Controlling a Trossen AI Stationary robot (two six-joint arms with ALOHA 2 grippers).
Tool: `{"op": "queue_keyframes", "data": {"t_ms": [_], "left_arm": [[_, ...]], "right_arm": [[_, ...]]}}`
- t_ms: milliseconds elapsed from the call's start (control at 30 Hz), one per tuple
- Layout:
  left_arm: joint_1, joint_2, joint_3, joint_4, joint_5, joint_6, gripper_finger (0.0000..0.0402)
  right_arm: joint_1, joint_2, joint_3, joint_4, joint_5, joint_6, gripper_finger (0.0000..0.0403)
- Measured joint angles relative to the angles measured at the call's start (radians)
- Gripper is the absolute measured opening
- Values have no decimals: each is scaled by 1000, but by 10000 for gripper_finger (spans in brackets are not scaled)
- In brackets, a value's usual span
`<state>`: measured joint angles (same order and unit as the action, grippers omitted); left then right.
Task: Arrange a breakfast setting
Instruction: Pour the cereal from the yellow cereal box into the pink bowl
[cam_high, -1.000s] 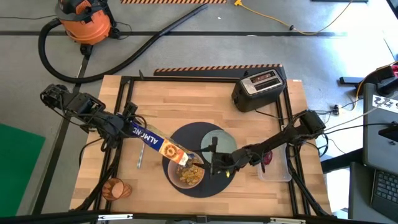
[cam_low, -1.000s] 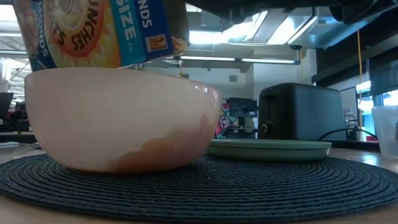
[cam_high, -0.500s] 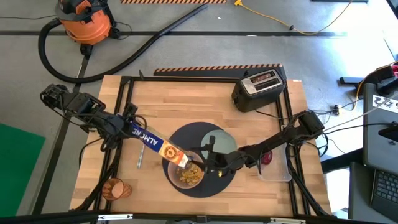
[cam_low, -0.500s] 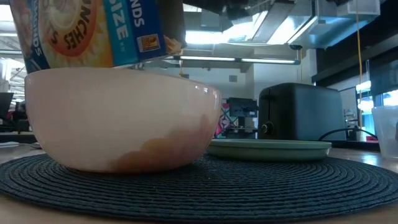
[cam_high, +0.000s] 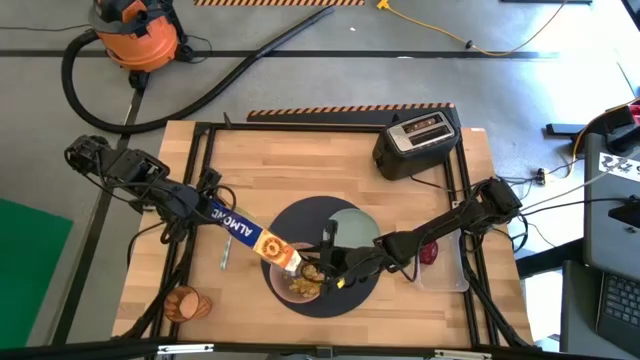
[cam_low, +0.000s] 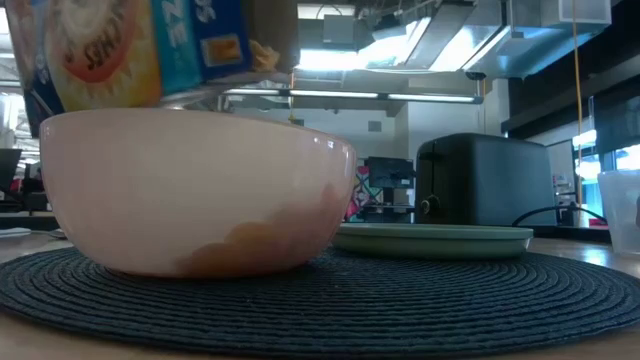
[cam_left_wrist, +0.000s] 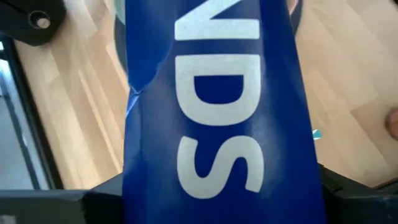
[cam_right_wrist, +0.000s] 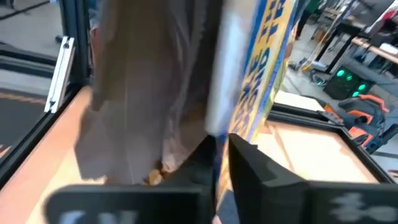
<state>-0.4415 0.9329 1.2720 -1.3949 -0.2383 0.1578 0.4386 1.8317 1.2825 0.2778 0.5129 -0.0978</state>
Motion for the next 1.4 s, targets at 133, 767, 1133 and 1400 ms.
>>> {"op": "queue_keyframes", "data": {"t_ms": [133, 767, 1133, 1400], "left_arm": [[0, 0, 0, 2, 15, 1, 230], [0, 3, 0, -3, 19, 2, 230], [1, 4, 1, 16, 13, -43, 230], [1, 4, 0, 65, -3, -119, 239]], "right_arm": [[0, 0, 59, -91, -29, 13, 6], [-87, -1, 381, -539, -346, 158, 0], [-166, -1, 603, -767, -511, 211, 0], [-248, -5, 696, -867, -663, 278, 0]]}}
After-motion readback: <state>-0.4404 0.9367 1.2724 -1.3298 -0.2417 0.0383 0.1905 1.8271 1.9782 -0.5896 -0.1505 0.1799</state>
